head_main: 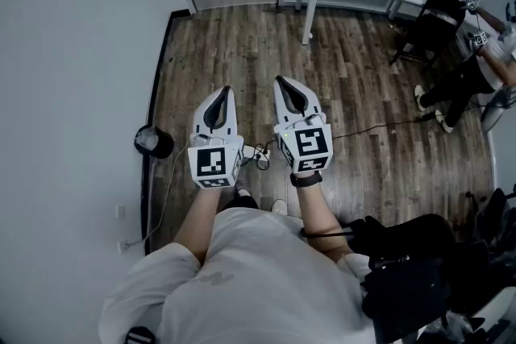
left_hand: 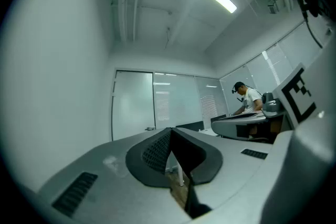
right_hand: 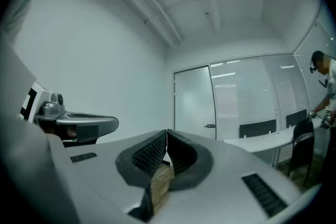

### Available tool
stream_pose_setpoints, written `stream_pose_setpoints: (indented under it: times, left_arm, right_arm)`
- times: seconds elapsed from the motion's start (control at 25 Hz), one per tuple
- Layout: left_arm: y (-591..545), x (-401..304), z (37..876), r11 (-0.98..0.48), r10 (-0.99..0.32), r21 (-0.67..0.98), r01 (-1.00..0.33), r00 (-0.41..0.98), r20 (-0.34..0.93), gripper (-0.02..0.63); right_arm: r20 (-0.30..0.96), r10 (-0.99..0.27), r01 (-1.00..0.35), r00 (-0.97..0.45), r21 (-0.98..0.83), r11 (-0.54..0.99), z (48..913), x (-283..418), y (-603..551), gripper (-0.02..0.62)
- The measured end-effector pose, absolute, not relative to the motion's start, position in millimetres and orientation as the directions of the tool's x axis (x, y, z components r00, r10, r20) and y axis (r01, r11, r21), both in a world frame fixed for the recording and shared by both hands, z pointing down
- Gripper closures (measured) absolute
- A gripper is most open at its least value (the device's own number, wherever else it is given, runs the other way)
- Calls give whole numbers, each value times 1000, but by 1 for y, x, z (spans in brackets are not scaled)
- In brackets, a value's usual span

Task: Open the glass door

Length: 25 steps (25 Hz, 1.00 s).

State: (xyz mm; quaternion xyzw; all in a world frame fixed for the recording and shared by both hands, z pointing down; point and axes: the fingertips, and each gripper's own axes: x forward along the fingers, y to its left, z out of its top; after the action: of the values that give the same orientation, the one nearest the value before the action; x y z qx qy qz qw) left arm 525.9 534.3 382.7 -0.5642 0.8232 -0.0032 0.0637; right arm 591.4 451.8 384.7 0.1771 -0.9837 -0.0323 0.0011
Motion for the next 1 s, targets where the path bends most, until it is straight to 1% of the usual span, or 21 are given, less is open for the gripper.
stream_pose_setpoints:
  times: [0.12, 0.24, 0.44, 0.64, 0.88, 1.0]
  left_arm:
    - [541, 492, 385, 391, -917, -51, -919, -384, -106, 603]
    - [541, 468, 381, 386, -918, -33, -922, -379, -119, 603]
    - [539, 440, 379, 325, -934, 14, -946, -324, -149, 603]
    - [549, 406, 397, 248, -957, 82, -965, -257, -135, 603]
    - [546, 375, 420, 228, -964, 130, -965, -243, -110, 604]
    - [535, 368, 432, 222, -966, 153, -963, -238, -99, 603]
  right_arm:
    - [-1, -333, -332, -943, 71, 941, 389, 565, 462, 591]
    - [13, -331, -329, -944, 72, 941, 389, 542, 466, 591]
    - [20, -364, -363, -931, 39, 931, 391, 509, 462, 592]
    - [13, -335, -335, -942, 28, 942, 401, 470, 485, 592]
    - [68, -404, -402, -912, 44, 914, 419, 459, 481, 592]
    - [71, -429, -426, -901, 54, 903, 423, 459, 465, 592]
